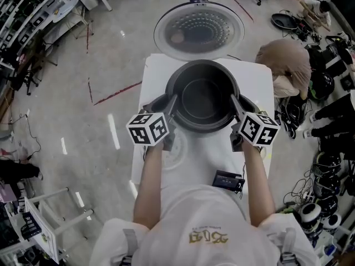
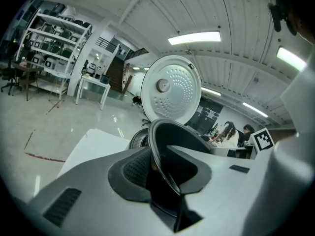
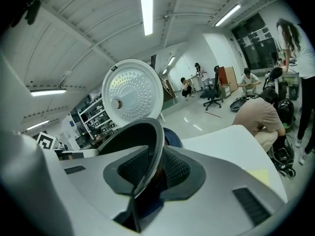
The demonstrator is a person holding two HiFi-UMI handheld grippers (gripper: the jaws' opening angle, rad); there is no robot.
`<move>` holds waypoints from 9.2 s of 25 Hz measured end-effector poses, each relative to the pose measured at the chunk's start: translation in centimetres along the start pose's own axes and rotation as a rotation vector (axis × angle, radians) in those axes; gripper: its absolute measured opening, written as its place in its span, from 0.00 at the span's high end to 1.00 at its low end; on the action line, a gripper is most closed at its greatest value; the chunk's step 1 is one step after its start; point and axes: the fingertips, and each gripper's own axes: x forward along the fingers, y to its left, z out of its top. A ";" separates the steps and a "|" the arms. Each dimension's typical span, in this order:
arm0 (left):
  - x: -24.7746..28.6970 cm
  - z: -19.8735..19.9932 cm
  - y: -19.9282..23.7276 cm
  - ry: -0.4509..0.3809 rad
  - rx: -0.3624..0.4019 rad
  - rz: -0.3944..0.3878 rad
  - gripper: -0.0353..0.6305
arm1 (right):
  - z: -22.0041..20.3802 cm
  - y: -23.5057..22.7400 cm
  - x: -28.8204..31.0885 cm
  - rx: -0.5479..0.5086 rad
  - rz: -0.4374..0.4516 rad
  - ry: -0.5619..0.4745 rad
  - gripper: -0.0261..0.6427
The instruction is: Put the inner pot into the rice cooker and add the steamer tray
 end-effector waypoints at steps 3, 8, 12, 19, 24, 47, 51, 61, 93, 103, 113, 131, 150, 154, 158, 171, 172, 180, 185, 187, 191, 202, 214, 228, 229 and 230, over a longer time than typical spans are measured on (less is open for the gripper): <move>0.3 -0.4 0.0 0.023 0.055 0.035 0.77 | -0.3 -0.3 0.1 -0.036 -0.025 0.012 0.80; 0.6 -1.1 0.4 0.049 0.106 0.063 0.76 | -1.4 -0.6 0.7 -0.086 -0.068 0.035 0.78; 0.9 -0.8 0.7 0.053 0.162 0.086 0.72 | -1.1 -1.1 1.0 -0.197 -0.134 0.040 0.78; 0.6 -0.8 0.8 0.043 0.260 0.149 0.62 | -0.8 -1.4 -0.4 -0.208 -0.145 0.015 0.74; -1.2 0.4 0.6 -0.022 0.232 0.156 0.60 | -0.4 -0.2 -2.3 -0.199 -0.130 -0.025 0.74; -16.3 -10.0 -7.3 -0.071 -0.025 0.052 0.68 | -10.0 7.4 -16.0 -0.145 0.078 -0.033 0.74; -18.2 -12.0 -8.2 -0.080 -0.045 0.069 0.66 | -11.8 8.0 -17.7 -0.136 0.111 -0.019 0.74; -22.6 -15.4 -5.2 -0.056 -0.073 0.182 0.67 | -17.0 9.6 -17.5 -0.115 0.164 0.086 0.74; -14.6 -20.2 17.5 0.370 0.054 0.103 0.67 | -30.9 11.9 -2.2 0.183 -0.161 0.319 0.75; -12.7 -21.0 17.5 0.398 0.048 0.057 0.82 | -31.7 12.1 -1.2 0.195 -0.178 0.322 0.83; -13.8 -21.0 17.2 0.396 0.016 0.063 0.83 | -31.7 12.7 -2.0 0.178 -0.151 0.348 0.84; -18.0 -15.0 15.8 0.233 -0.033 0.101 0.83 | -25.4 17.2 -3.3 0.170 -0.028 0.248 0.86; -21.4 -6.1 14.8 0.029 -0.071 0.035 0.84 | -17.4 22.9 -3.8 0.124 0.087 0.064 0.86; -21.6 -3.7 13.9 0.001 -0.040 0.003 0.84 | -15.8 23.5 -4.0 0.131 0.087 0.023 0.86; -21.6 -0.9 13.2 -0.028 -0.019 -0.043 0.84 | -13.2 24.5 -4.4 0.123 0.083 -0.038 0.86; -19.0 3.2 7.6 -0.052 0.030 -0.189 0.85 | -8.4 22.7 -8.2 0.140 0.014 -0.167 0.87; -18.6 3.3 7.1 -0.049 0.033 -0.196 0.85 | -8.1 22.3 -8.4 0.150 0.005 -0.173 0.87; -14.3 3.5 3.6 -0.020 0.048 -0.242 0.84 | -5.7 18.0 -9.6 0.191 -0.037 -0.218 0.88; -11.6 4.3 1.4 -0.011 0.064 -0.265 0.84 | -3.9 15.3 -9.7 0.201 -0.052 -0.235 0.88; -10.4 4.4 0.6 -0.005 0.069 -0.269 0.84 | -3.3 14.0 -9.7 0.206 -0.056 -0.236 0.88; -8.4 4.7 0.0 0.011 0.073 -0.272 0.84 | -2.4 12.5 -9.1 0.219 -0.063 -0.236 0.88; -3.7 4.3 -0.7 0.043 0.042 -0.248 0.84 | -0.4 8.3 -7.0 0.239 -0.053 -0.207 0.89; -0.3 4.5 -1.2 0.056 0.028 -0.223 0.84 | 0.9 5.0 -5.0 0.255 -0.045 -0.175 0.89; 1.4 2.8 -0.1 0.115 0.124 -0.168 0.82 | -0.6 3.3 -3.1 0.249 -0.071 -0.126 0.89; 1.5 2.8 -0.1 0.119 0.129 -0.169 0.82 | -0.6 3.2 -3.1 0.248 -0.078 -0.124 0.89; 1.6 2.7 -0.1 0.123 0.136 -0.168 0.82 | -0.7 3.1 -3.0 0.248 -0.083 -0.122 0.88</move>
